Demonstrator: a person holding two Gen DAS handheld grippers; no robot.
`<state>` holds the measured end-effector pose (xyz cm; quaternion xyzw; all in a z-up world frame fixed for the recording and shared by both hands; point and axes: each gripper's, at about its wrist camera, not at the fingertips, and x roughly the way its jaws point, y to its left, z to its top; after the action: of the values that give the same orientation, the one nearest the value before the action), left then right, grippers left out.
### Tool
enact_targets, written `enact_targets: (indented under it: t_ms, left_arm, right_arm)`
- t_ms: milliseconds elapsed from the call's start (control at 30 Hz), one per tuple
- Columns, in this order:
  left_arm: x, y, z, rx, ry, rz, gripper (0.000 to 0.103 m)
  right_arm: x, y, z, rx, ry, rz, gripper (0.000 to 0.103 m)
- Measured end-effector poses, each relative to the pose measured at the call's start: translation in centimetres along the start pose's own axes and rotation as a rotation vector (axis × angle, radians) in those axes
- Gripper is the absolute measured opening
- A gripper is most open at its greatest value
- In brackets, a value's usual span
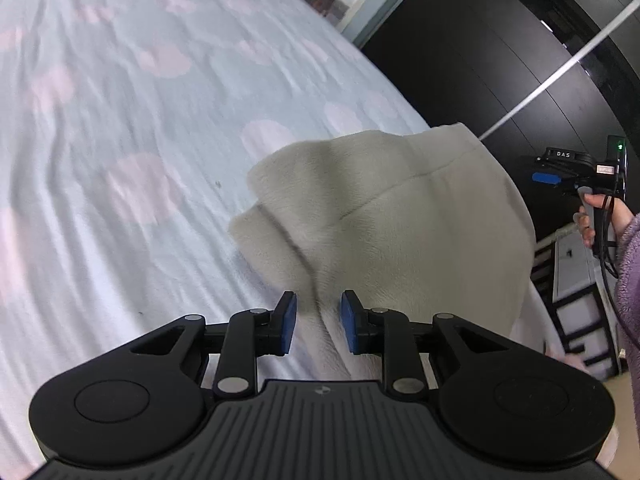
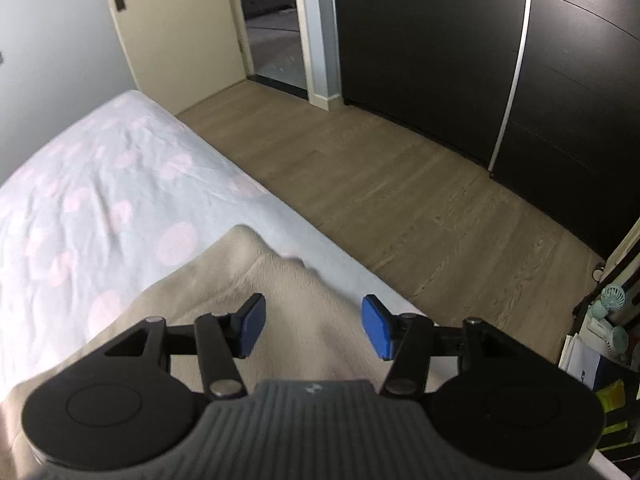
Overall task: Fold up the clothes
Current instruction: 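Lay the folded hoodie down and open both grippers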
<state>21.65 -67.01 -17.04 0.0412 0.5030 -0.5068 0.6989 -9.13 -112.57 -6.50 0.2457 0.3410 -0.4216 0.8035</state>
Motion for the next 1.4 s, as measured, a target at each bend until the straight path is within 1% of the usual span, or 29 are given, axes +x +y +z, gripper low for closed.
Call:
enact_targets:
  t_ms: [33, 100, 133, 200, 233, 300, 367, 467, 500, 600, 733, 800, 933, 1067, 1133, 1167, 1200, 1267, 1300, 1333, 1400]
  left_arm:
    - [-0.5, -0.5, 0.2, 0.028, -0.015, 0.01, 0.022]
    - [-1.2, -1.4, 0.8, 0.083, -0.038, 0.021, 0.022]
    - [-1.2, -2.0, 1.2, 0.107, -0.04, 0.02, 0.022]
    - [-0.6, -3.1, 1.8, 0.155, -0.041, 0.016, 0.021]
    - [-0.3, -3.6, 2.0, 0.178, -0.042, 0.014, 0.021]
    - [0.9, -4.9, 2.3, 0.222, -0.021, 0.022, 0.014]
    - [2.5, -6.2, 2.6, 0.262, -0.01, 0.029, 0.014]
    - [5.0, -7.0, 2.6, 0.286, 0.026, 0.058, 0.009]
    - [5.9, -7.0, 2.6, 0.291, 0.049, 0.066, 0.005]
    - [8.3, -6.5, 2.4, 0.315, 0.103, 0.12, 0.002]
    - [10.0, -5.4, 2.2, 0.32, 0.151, 0.145, 0.0]
    - [10.5, -5.1, 2.1, 0.33, 0.163, 0.151, 0.0]
    - [10.8, -4.7, 1.7, 0.363, 0.172, 0.162, 0.0]
    - [9.2, -4.8, 0.9, 0.385, 0.167, 0.194, 0.0]
    - [8.0, -4.6, 0.8, 0.377, 0.159, 0.206, 0.0]
    - [7.4, -4.5, 0.8, 0.373, 0.156, 0.213, 0.0]
    - [6.6, -4.5, 0.8, 0.369, 0.15, 0.221, 0.0]
    - [5.1, -4.4, 0.7, 0.362, 0.135, 0.238, 0.0]
    - [4.3, -4.6, 0.7, 0.365, 0.12, 0.257, 0.002]
    - [3.5, -4.8, 0.9, 0.372, 0.099, 0.276, 0.003]
    - [1.3, -5.4, 1.2, 0.369, 0.054, 0.265, 0.004]
  right_arm:
    - [-0.9, -0.2, -0.7, -0.007, 0.0, 0.013, 0.05]
    - [-2.4, -1.1, -2.4, -0.026, 0.003, 0.012, 0.043]
    - [-2.8, -1.5, -3.2, -0.033, 0.005, 0.001, 0.042]
    - [-3.0, -2.5, -5.0, -0.017, 0.024, -0.024, 0.034]
    - [-2.7, -3.2, -5.8, -0.004, 0.039, -0.025, 0.033]
    - [-2.0, -4.4, -7.2, 0.023, 0.062, -0.039, 0.032]
    - [-1.1, -5.5, -8.3, 0.056, 0.076, -0.049, 0.032]
    - [0.9, -7.0, -9.4, 0.109, 0.1, -0.08, 0.031]
    - [1.5, -7.3, -9.5, 0.124, 0.109, -0.082, 0.031]
    - [3.5, -7.7, -9.7, 0.141, 0.136, -0.08, 0.03]
    - [5.1, -7.1, -9.9, 0.143, 0.169, -0.079, 0.03]
    - [5.6, -6.9, -9.8, 0.151, 0.177, -0.08, 0.03]
    - [5.4, -6.6, -10.1, 0.146, 0.168, -0.088, 0.029]
    - [4.1, -5.9, -9.3, 0.166, 0.166, -0.136, 0.029]
    - [2.9, -5.3, -9.2, 0.16, 0.163, -0.169, 0.036]
    - [2.1, -5.3, -9.2, 0.168, 0.156, -0.187, 0.045]
    - [1.3, -5.3, -9.3, 0.177, 0.149, -0.206, 0.051]
    - [-0.9, -5.2, -9.5, 0.196, 0.109, -0.173, 0.055]
    - [-2.0, -5.2, -9.6, 0.206, 0.088, -0.155, 0.061]
    - [-2.8, -4.9, -9.6, 0.196, 0.075, -0.144, 0.063]
    - [-5.2, -3.7, -9.6, 0.143, 0.036, -0.128, 0.074]
